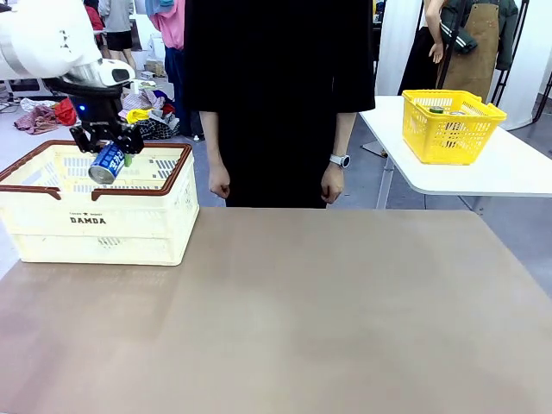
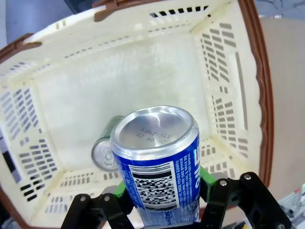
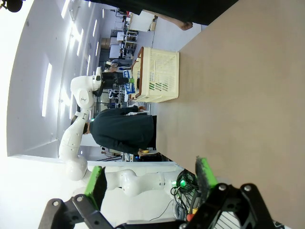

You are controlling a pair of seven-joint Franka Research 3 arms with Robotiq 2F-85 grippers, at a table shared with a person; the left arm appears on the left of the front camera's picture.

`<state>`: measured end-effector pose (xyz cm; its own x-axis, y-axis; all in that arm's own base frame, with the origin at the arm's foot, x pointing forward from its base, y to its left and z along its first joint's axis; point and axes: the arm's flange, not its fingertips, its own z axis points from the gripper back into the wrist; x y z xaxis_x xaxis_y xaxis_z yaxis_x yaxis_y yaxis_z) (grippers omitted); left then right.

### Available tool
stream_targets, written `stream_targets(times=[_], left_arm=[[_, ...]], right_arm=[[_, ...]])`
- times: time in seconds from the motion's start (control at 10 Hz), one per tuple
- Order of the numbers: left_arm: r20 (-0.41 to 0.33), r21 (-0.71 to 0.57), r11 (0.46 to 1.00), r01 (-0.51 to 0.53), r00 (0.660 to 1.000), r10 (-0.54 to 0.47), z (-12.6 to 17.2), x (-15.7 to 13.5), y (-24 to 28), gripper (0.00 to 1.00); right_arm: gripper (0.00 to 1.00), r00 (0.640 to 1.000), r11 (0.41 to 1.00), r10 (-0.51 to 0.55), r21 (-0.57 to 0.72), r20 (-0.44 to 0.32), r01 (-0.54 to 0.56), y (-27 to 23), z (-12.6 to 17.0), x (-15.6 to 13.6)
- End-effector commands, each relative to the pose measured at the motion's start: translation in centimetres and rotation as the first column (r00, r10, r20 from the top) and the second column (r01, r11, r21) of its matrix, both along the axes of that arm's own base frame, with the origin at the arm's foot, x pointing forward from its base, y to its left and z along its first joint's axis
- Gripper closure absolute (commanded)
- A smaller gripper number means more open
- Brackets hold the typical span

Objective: Place the drinks into the Shopping basket.
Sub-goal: Pick up one drink and place it into the Shopping basket.

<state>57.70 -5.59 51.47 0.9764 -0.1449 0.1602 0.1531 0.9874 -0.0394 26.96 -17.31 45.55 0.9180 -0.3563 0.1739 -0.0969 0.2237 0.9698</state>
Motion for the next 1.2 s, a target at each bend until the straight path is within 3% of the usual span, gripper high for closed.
stream_targets(times=[0.0, 0.2, 0.5, 1.1], left_arm=[[0.053, -0.021, 1.000, 0.004, 0.999, -0.003, -1.4, 0.3, 0.6, 1.00], [0.063, -0.038, 0.999, 0.009, 0.998, -0.007, -3.4, 1.7, 0.6, 1.00], [-0.042, -0.040, 0.999, 0.021, 0.999, -0.023, -6.4, 3.1, 0.1, 1.00], [-0.090, 0.013, 0.999, 0.040, 0.995, -0.039, -11.0, 4.6, -1.6, 1.00]], right_arm=[[0.00, 1.000, 1.000, -0.003, 0.014, 0.022, 0.003, 0.0, 0.2, 0.2], [0.00, 1.000, 1.000, -0.003, 0.014, 0.022, 0.003, 0.0, 0.2, 0.2], [0.00, 1.000, 1.000, -0.003, 0.014, 0.022, 0.003, 0.0, 0.2, 0.2], [0.00, 1.000, 1.000, -0.003, 0.014, 0.022, 0.003, 0.0, 0.2, 0.2]])
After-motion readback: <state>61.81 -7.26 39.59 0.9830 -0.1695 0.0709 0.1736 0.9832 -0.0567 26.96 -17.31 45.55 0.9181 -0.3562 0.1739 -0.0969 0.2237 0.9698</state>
